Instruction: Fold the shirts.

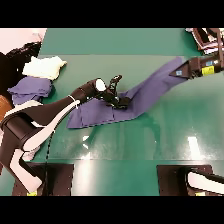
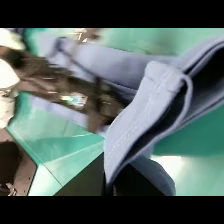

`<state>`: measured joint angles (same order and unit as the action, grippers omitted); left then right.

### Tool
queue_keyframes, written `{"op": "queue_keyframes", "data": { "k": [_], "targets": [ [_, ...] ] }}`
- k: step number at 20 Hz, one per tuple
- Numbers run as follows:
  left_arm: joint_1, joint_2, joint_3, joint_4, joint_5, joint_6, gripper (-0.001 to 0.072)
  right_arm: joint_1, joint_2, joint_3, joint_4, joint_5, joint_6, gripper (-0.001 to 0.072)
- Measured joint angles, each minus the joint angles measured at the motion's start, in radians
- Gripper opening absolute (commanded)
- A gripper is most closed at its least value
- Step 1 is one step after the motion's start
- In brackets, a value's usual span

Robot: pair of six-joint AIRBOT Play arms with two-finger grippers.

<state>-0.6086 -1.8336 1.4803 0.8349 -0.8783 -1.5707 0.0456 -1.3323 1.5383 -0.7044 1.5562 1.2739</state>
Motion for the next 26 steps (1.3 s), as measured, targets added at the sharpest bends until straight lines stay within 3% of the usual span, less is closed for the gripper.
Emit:
{"op": "queue_keyframes", "data": {
  "k": [8, 15, 16, 18, 19, 20, 22, 23, 26],
  "targets": [
    [0.050, 0.042, 0.097, 0.092, -0.090, 0.035, 0.0025, 0.230, -0.001, 0.082, 0.004, -0.085, 0.013, 0.0012],
    [0.322, 0.259, 0.187, 0.342, -0.273, 0.040, 0.0025, 0.515, -0.108, 0.090, 0.033, -0.253, -0.054, 0.0016],
    [0.373, 0.299, 0.192, 0.362, -0.286, 0.041, 0.0025, 0.565, -0.140, 0.091, 0.053, -0.296, -0.076, 0.0060],
    [0.466, 0.370, 0.196, 0.389, -0.314, 0.041, 0.0025, 0.663, -0.216, 0.113, 0.101, -0.389, -0.109, 0.0577],
    [0.504, 0.401, 0.198, 0.396, -0.329, 0.041, 0.0025, 0.702, -0.256, 0.135, 0.114, -0.421, -0.121, 0.0633],
    [0.542, 0.433, 0.200, 0.400, -0.339, 0.042, 0.0025, 0.737, -0.298, 0.166, 0.125, -0.444, -0.130, 0.0616],
    [0.598, 0.478, 0.200, 0.414, -0.362, 0.042, 0.0025, 0.776, -0.371, 0.231, 0.133, -0.433, -0.140, 0.0409],
    [0.616, 0.496, 0.201, 0.415, -0.372, 0.042, 0.0025, 0.782, -0.398, 0.257, 0.125, -0.398, -0.135, 0.0363],
    [0.641, 0.524, 0.201, 0.415, -0.400, 0.043, 0.0025, 0.753, -0.433, 0.274, 0.056, -0.279, -0.111, 0.0361]
  ]
}}
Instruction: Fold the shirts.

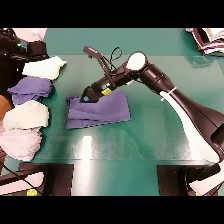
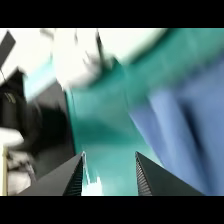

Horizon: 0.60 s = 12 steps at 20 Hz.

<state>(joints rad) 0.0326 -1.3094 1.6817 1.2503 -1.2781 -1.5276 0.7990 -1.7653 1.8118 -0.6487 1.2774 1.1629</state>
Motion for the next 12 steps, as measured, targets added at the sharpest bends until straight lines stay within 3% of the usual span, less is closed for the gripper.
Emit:
{"op": "queue_keyframes", "data": {
  "k": [2, 6, 7, 8, 9, 12],
  "targets": [
    [0.008, 0.008, 0.000, 0.000, -0.011, 0.001, 0.0025, -0.054, 0.013, -0.058, -0.040, 0.054, 0.010, 0.0290],
    [0.014, 0.014, -0.001, -0.002, -0.018, 0.003, 0.0025, -0.228, 0.114, -0.297, -0.073, 0.054, 0.036, 0.0302],
    [0.014, 0.016, -0.001, -0.002, -0.020, 0.003, 0.0025, -0.278, 0.147, -0.370, -0.073, 0.021, 0.051, 0.0438],
    [0.015, 0.016, -0.001, -0.004, -0.020, 0.003, 0.0025, -0.323, 0.173, -0.438, -0.074, -0.009, 0.061, 0.0656],
    [0.016, 0.016, -0.002, -0.004, -0.020, 0.003, 0.0025, -0.367, 0.197, -0.505, -0.079, -0.039, 0.068, 0.0716],
    [0.016, 0.016, -0.002, -0.005, -0.018, 0.006, 0.0025, -0.452, 0.223, -0.642, -0.068, -0.111, 0.085, 0.0714]
  ]
}}
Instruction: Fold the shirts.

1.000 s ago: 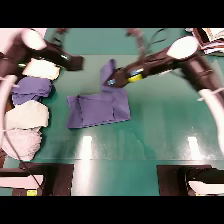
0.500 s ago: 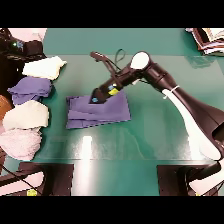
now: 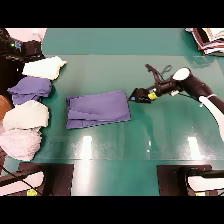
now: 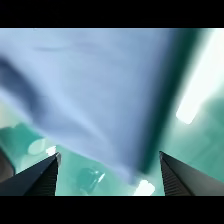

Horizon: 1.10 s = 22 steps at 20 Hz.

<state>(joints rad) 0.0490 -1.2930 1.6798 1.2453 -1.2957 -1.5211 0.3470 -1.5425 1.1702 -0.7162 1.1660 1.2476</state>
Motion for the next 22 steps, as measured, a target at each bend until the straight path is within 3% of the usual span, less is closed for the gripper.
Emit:
{"op": "queue_keyframes", "data": {
  "k": [4, 8, 10, 12, 14, 18, 22],
  "targets": [
    [0.000, 0.000, 0.000, -0.002, 0.010, 0.006, 0.0025, -0.015, -0.068, -0.050, 0.073, -0.041, 0.000, 0.0694],
    [0.000, 0.000, 0.000, -0.003, 0.016, 0.015, 0.0025, 0.062, -0.178, 0.038, 0.138, -0.045, -0.010, 0.0680],
    [0.000, 0.000, 0.000, -0.003, 0.017, 0.018, 0.0025, 0.108, -0.230, 0.101, 0.140, -0.049, -0.012, 0.0467],
    [0.000, 0.000, 0.000, -0.004, 0.015, 0.019, 0.0025, 0.153, -0.278, 0.167, 0.135, -0.053, -0.012, 0.0336],
    [0.000, 0.000, 0.000, -0.017, 0.008, 0.020, 0.0025, 0.187, -0.314, 0.219, 0.133, -0.051, -0.014, 0.0027],
    [-0.005, 0.000, 0.000, -0.085, 0.000, 0.030, 0.0025, 0.205, -0.340, 0.282, 0.134, -0.027, -0.019, 0.0013],
    [-0.069, 0.000, 0.000, -0.122, -0.008, 0.034, 0.0025, 0.123, -0.249, 0.226, 0.136, -0.048, -0.003, 0.0013]
  ]
}}
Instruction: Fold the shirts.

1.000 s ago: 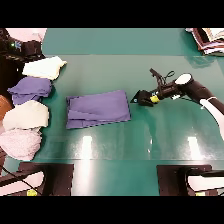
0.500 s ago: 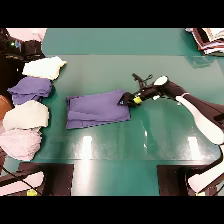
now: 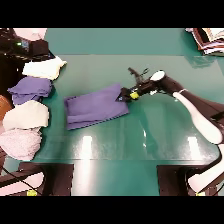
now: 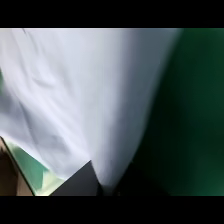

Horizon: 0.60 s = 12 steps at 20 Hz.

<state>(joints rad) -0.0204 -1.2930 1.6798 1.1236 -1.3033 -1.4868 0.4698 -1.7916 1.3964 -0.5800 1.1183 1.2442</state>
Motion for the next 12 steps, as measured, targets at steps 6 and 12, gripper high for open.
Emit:
{"op": "queue_keyframes", "data": {
  "k": [6, 12],
  "targets": [
    [-0.177, 0.000, 0.000, -0.014, 0.020, 0.017, 0.0025, -0.375, 0.316, -0.219, -0.121, -0.066, 0.003, 0.0013],
    [-0.316, 0.000, 0.000, -0.018, 0.104, 0.026, 0.0025, -1.009, 0.602, -0.418, -0.178, -0.094, 0.004, 0.0013]
  ]
}}
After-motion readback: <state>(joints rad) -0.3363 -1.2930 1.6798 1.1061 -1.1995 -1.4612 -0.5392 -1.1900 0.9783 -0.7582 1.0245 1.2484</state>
